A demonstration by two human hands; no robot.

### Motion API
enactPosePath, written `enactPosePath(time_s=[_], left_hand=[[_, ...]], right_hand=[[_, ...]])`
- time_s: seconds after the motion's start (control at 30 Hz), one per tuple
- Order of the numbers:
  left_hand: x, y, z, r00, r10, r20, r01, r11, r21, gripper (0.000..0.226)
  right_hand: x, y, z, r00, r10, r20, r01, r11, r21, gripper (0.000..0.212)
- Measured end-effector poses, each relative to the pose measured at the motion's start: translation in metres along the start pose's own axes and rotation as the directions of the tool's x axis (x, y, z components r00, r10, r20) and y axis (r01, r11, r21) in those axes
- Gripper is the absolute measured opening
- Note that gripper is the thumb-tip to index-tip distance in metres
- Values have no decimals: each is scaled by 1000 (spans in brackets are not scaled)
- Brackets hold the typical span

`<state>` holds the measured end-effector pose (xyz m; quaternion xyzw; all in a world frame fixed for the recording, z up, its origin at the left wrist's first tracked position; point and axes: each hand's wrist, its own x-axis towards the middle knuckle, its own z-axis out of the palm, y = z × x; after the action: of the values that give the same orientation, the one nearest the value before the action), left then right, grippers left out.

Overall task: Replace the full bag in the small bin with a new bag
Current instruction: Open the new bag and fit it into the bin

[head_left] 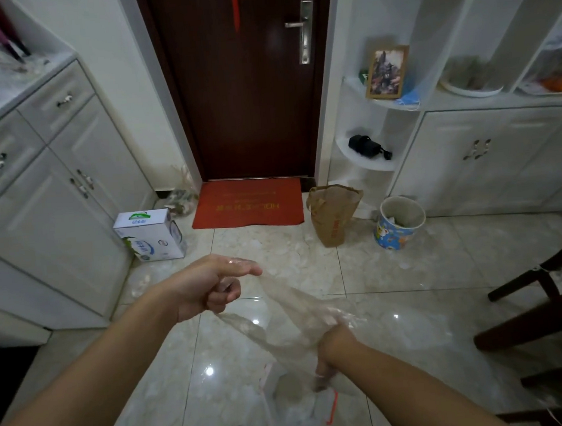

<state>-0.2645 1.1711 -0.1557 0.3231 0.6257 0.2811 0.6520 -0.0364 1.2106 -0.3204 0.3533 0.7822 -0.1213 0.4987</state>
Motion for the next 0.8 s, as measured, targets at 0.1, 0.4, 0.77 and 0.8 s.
enactPosePath(time_s=[0.1,0.4,0.77,0.8], left_hand=[[7,-5,-2,979,-38,-198,65,989,134,25],[11,-18,57,834,426,-350,61,560,826,108],[109,-91,62,880,-107,-462,391,715,580,111],[113,-103,59,880,-92,-467,375,738,562,87]], right_hand=[[-5,6,-4,995,-50,-80,51,999,7,55],[-10,7,-3,931,-166,-325,205,975,88,71],[-10,-10,4,819,-346,-457,358,931,-64,73],[-6,-11,9,807,-346,-479,353,932,-78,73]])
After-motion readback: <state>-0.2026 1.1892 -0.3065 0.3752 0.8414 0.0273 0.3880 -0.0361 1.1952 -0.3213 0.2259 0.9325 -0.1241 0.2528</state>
